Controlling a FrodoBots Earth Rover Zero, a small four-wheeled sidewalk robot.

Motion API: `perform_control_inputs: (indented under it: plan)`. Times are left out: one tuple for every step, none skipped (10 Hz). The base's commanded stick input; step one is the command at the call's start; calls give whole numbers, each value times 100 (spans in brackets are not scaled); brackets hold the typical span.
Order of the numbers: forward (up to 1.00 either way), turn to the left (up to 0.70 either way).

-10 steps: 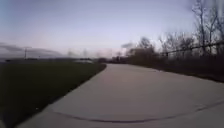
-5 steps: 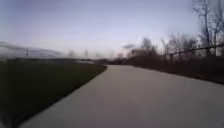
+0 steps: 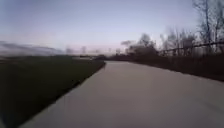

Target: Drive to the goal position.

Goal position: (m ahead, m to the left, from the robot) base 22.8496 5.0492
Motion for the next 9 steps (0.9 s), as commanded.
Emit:
perform_control_inputs:
  plan:
    - [100, -19]
    - [100, -39]
    - [100, -14]
    - [100, 1]
    - [100, 2]
    - [100, 2]
    - [100, 1]
    - [100, 2]
    - [100, 2]
